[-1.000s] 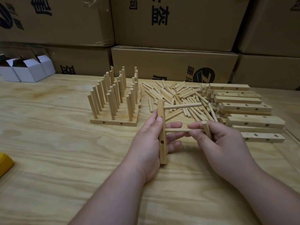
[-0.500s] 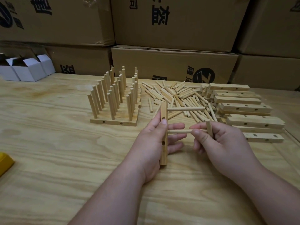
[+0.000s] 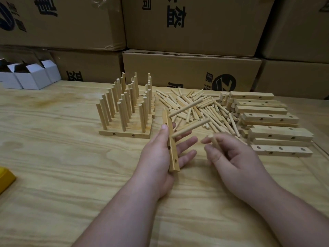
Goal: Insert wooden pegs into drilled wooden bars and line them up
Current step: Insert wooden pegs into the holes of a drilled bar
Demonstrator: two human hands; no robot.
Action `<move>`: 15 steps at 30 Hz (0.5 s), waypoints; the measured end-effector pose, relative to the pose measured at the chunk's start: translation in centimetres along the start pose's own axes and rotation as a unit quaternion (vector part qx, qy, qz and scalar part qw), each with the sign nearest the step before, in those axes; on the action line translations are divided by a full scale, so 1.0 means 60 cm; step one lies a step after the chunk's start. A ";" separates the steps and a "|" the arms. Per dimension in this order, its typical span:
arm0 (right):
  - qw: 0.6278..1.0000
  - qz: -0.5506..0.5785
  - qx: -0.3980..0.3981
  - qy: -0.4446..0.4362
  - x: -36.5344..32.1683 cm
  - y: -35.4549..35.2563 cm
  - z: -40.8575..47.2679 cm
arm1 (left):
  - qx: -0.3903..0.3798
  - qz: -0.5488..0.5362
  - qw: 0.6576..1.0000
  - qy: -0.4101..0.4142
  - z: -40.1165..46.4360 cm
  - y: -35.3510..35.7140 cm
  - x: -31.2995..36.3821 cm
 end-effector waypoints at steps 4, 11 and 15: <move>0.996 0.034 -0.083 0.026 -0.002 0.010 -0.007 | 0.014 -0.012 1.000 0.007 0.001 -0.002 0.000; 0.988 -0.049 -0.144 -0.004 0.001 0.024 -0.011 | 0.009 -0.014 1.000 0.005 0.004 -0.003 0.001; 0.991 -0.051 -0.115 -0.039 -0.003 0.019 -0.010 | 0.012 -0.022 1.000 0.009 0.004 -0.006 0.000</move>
Point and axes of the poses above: each hand's wrist, its own z-axis towards the middle knuckle, its own y-axis out of the palm, x = y × z, the point moved 3 cm from there along z, towards the middle knuckle, and after that the axes turned 4 degrees about y, right-handed, at the moved point
